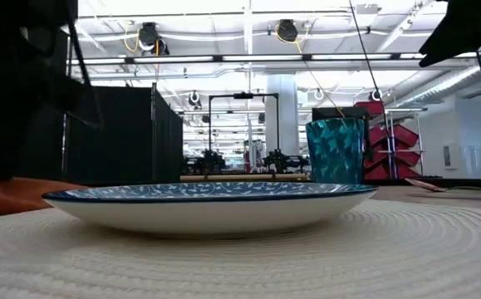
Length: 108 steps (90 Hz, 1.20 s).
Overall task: Set table place
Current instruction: Put the brown table napkin to the left of the white tablemat
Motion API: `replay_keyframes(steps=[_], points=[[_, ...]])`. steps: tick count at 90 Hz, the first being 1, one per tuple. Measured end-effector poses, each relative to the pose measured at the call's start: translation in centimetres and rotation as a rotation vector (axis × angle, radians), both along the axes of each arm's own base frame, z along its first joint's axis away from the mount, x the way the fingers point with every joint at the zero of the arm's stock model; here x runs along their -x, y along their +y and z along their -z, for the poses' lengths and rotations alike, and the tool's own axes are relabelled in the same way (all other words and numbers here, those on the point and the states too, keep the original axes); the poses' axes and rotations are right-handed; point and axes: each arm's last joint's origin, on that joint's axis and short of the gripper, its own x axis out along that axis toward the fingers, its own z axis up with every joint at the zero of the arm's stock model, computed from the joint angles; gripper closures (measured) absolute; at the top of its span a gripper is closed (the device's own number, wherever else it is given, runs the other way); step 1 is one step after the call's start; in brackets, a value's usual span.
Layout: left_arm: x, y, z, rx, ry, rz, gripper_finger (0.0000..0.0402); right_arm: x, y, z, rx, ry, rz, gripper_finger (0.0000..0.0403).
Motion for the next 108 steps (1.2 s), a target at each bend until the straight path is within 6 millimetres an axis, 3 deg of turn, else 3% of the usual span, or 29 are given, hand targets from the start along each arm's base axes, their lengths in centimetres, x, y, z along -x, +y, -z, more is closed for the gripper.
replay_keyframes(steps=[30,49,68,81,97,108], points=[[-0.9,-2.8,2.6,0.089,0.048,0.081,0.0294,0.0,0.1,0.0,-0.017,0.0,-0.013,0.009],[-1.2,-5.1,2.1,0.175,0.007,0.041,0.0294,0.0,0.1,0.0,-0.022,0.0,-0.015,0.009],[-1.0,-7.3,1.0,0.237,-0.009,0.014,0.0294,0.0,0.1,0.0,-0.021,0.001,-0.016,0.009],[0.2,-7.2,0.0,0.164,0.102,0.005,0.0294,0.0,0.1,0.0,-0.033,0.004,-0.03,0.009],[0.6,-6.8,-3.2,0.118,0.095,0.009,0.0294,0.0,0.1,0.1,-0.038,0.004,-0.035,0.009],[0.4,-6.0,-5.9,0.017,-0.052,0.012,0.0294,0.0,0.1,0.0,-0.036,0.004,-0.034,0.009]])
